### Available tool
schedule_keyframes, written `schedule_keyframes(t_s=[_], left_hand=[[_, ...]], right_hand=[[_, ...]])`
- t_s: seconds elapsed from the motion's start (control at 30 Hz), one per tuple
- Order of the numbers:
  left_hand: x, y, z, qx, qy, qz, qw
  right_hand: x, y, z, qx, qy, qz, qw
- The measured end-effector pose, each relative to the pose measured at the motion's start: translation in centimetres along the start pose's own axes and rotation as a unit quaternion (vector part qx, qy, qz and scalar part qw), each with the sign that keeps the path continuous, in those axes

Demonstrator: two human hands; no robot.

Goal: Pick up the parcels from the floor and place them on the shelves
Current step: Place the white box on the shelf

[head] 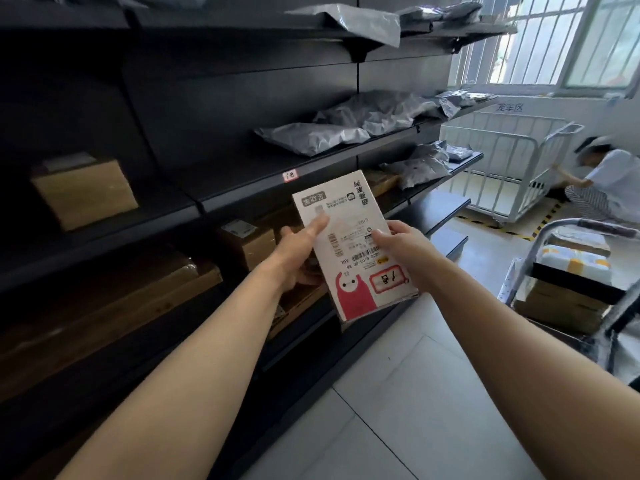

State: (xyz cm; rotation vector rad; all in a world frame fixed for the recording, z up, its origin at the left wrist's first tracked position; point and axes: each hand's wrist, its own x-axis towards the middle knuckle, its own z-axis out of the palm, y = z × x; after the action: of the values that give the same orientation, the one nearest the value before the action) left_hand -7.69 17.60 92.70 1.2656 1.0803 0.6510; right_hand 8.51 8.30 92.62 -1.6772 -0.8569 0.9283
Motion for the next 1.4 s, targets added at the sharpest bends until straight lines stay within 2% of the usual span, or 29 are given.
schedule_keyframes(t_s=[0.1,0.2,0.27,0.47,0.57,0.67,0.77,0.9,1.0,1.17,1.23,1.3,1.4], left_hand=[[-1.0,0.6,-1.8,-0.021,-0.033,-0.005,0.999],[-0.8,0.6,-3.4,-0.094,-0.096,0.006,0.991],[-0.4,0.7,-4.2,-0.133,-0.11,0.011,0.985],[0.4,1.0,-5.2,-0.192,-0.009,0.018,0.981],[1.1,1.1,-5.4,-0.244,-0.006,0.048,0.969],[2.5,1.2,-5.9,-0.325,-0.052,0.089,0.94],[3.6,1.4,-6.5,-0.356,-0.087,0.136,0.92],[4.8,2.1,-7.4,-0.354,-0.095,0.158,0.917],[5.3,3.1,-8.5,-0.356,-0.091,0.152,0.917],[6.9,4.1,-10.6,-0.251,-0.012,0.122,0.96],[7.8,4.2,-11.3,-0.231,-0.026,0.094,0.968],[8.5,4.3,-11.8,-0.222,-0.08,0.056,0.97],[9.6,4.5,-11.2,-0.231,-0.116,0.038,0.965]], right_hand=[[-0.1,-1.1,0.3,-0.086,-0.013,-0.051,0.995],[0.1,-1.9,0.8,-0.114,-0.018,-0.086,0.99],[0.4,-2.0,1.5,-0.123,-0.026,-0.109,0.986],[1.5,-2.8,5.0,-0.124,0.0,-0.151,0.981],[2.3,-4.1,5.8,-0.143,0.066,-0.148,0.976],[3.1,-5.7,6.7,-0.109,0.092,-0.16,0.977],[3.8,-7.9,8.2,-0.023,0.068,-0.159,0.985],[4.8,-9.9,9.7,0.092,0.052,-0.212,0.972],[6.4,-10.5,10.5,0.118,0.067,-0.241,0.961],[9.2,-10.4,11.5,0.106,0.081,-0.251,0.959],[10.3,-10.2,11.3,0.081,0.052,-0.243,0.965],[11.5,-10.1,10.9,0.036,0.029,-0.26,0.965],[12.7,-11.2,10.4,-0.078,0.016,-0.296,0.952]])
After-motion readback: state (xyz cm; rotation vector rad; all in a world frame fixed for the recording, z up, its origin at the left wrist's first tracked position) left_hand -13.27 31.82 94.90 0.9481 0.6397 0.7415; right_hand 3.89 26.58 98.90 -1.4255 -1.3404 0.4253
